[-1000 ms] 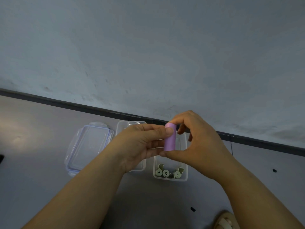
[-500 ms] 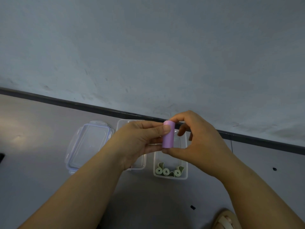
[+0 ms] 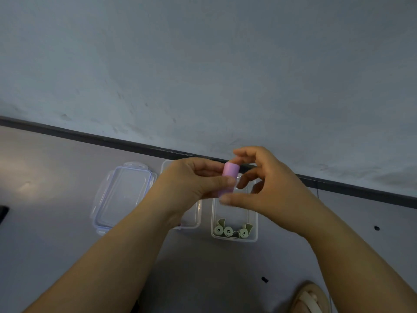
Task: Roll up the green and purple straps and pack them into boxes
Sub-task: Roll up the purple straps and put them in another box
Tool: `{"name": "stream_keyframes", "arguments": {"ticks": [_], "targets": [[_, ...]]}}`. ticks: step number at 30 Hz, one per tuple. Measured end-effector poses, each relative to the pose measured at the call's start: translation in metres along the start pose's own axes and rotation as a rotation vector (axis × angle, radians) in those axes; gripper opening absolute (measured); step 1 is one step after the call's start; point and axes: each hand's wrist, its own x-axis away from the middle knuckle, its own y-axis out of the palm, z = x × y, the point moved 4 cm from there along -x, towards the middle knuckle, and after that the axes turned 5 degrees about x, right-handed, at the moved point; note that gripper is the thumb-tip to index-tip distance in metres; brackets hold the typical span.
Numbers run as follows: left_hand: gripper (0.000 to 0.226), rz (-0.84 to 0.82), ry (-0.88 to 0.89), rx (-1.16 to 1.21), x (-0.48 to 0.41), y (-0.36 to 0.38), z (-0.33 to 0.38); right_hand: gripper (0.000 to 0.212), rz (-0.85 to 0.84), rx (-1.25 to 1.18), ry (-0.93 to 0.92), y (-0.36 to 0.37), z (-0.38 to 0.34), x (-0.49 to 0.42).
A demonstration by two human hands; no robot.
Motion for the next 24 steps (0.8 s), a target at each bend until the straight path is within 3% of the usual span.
{"name": "stream_keyframes", "arguments": {"ticks": [3,10,20,24], "targets": [[0.021,0.015,0.061,-0.103,0.001,-0.003,0.001,0.062,-0.008,-0.139,0.043,-0.003,0.001,0.0],[0.02,0.041,0.172,-0.364,0.0,-0.006,-0.001,0.017,0.0,-0.087,0.034,0.0,0.001,-0.003],[0.014,0.073,0.219,-0.474,0.011,-0.028,-0.009,0.013,-0.038,-0.163,0.08,0.028,-0.001,-0.015],[0.013,0.075,0.112,-0.496,0.009,-0.055,-0.038,0.013,-0.078,-0.136,0.132,0.059,0.01,-0.017]]}}
